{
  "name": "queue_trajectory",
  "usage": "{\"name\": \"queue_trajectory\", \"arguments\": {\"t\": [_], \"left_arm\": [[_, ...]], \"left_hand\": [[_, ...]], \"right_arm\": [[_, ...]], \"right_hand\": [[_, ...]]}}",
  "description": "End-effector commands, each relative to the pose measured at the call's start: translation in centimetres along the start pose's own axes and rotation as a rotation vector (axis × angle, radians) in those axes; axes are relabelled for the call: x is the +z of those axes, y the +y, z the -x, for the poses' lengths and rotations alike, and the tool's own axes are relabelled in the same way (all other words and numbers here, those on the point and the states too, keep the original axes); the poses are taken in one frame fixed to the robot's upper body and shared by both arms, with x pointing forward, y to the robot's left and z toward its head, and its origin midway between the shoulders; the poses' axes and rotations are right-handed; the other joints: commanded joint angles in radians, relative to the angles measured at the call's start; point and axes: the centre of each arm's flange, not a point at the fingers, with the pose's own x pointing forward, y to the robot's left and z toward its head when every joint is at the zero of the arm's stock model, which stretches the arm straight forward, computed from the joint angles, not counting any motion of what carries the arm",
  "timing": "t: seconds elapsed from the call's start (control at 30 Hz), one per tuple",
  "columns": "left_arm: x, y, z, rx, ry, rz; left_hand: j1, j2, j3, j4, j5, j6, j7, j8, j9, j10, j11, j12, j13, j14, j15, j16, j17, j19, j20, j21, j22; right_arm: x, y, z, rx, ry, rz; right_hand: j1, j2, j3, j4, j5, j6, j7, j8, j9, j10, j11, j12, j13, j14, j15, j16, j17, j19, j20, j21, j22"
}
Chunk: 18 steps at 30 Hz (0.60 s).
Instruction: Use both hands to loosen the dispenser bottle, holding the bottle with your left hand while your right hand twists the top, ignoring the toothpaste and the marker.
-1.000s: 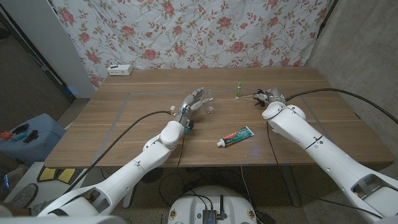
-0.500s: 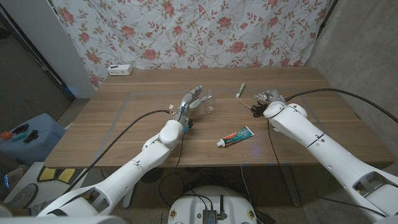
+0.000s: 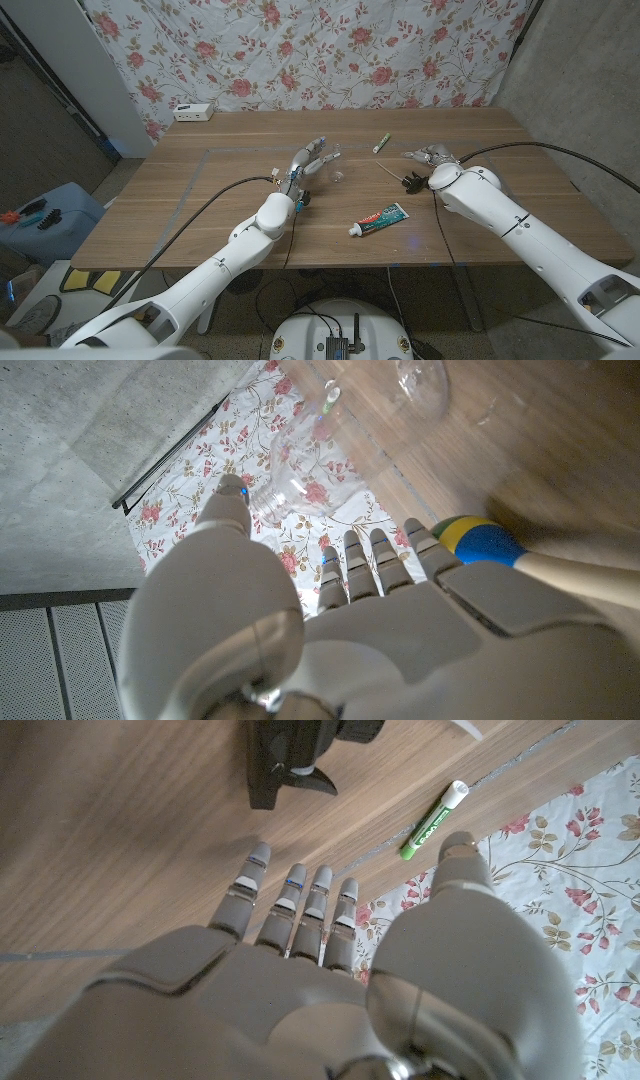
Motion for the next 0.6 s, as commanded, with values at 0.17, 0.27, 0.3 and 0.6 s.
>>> {"name": "queue_trajectory", "arguments": {"t": [0.17, 0.27, 0.3, 0.6], "left_arm": [[0.2, 0.6, 0.2, -0.026, 0.003, 0.007], [0.2, 0.8, 0.2, -0.035, 0.001, 0.012], [0.2, 0.9, 0.3, -0.039, -0.003, 0.016], [0.6, 1.7, 0.5, -0.029, -0.018, 0.027]], "left_hand": [[-0.023, 0.008, -0.009, 0.014, 0.006, -0.017, 0.005, 0.001, -0.001, -0.034, 0.008, -0.002, -0.006, -0.035, 0.007, 0.000, 0.003, -0.024, -0.001, 0.000, 0.002], [-0.030, 0.011, -0.012, 0.017, 0.005, -0.026, 0.006, -0.001, -0.001, -0.043, 0.012, -0.003, -0.009, -0.043, 0.010, 0.000, 0.002, -0.029, -0.002, 0.000, 0.002], [-0.033, 0.012, -0.013, 0.018, 0.005, -0.029, 0.007, -0.001, -0.001, -0.045, 0.013, -0.003, -0.010, -0.049, 0.009, -0.001, 0.002, -0.033, -0.001, -0.001, 0.002], [-0.056, 0.022, -0.021, 0.029, 0.004, -0.017, 0.005, 0.008, -0.002, -0.057, 0.020, 0.000, -0.015, -0.067, 0.015, 0.002, 0.002, -0.043, -0.001, 0.001, 0.001]], "right_arm": [[-0.3, -0.2, 0.3, 0.067, -0.071, 0.004], [-0.3, -0.2, 0.4, 0.077, -0.089, -0.001], [-0.3, -0.2, 0.5, 0.079, -0.097, -0.003], [-0.1, -0.6, 0.9, 0.076, -0.186, -0.024]], "right_hand": [[-0.056, -0.020, -0.034, 0.016, 0.017, -0.081, 0.015, -0.009, 0.000, -0.070, 0.019, -0.046, -0.012, -0.082, 0.035, -0.002, -0.016, -0.034, -0.012, -0.001, 0.004], [-0.074, -0.025, -0.047, 0.022, 0.027, -0.119, -0.008, -0.005, -0.003, -0.091, 0.045, -0.071, -0.024, -0.119, 0.043, 0.004, -0.034, -0.050, -0.022, 0.001, 0.004], [-0.080, -0.026, -0.051, 0.023, 0.029, -0.130, 0.003, -0.005, -0.005, -0.106, 0.050, -0.081, -0.028, -0.134, 0.050, 0.002, -0.039, -0.055, -0.025, 0.001, 0.004], [-0.123, -0.006, -0.097, 0.034, 0.053, -0.195, -0.001, 0.008, -0.016, -0.153, 0.053, -0.115, -0.064, -0.204, 0.058, 0.014, -0.081, -0.090, -0.073, 0.004, 0.003]]}}
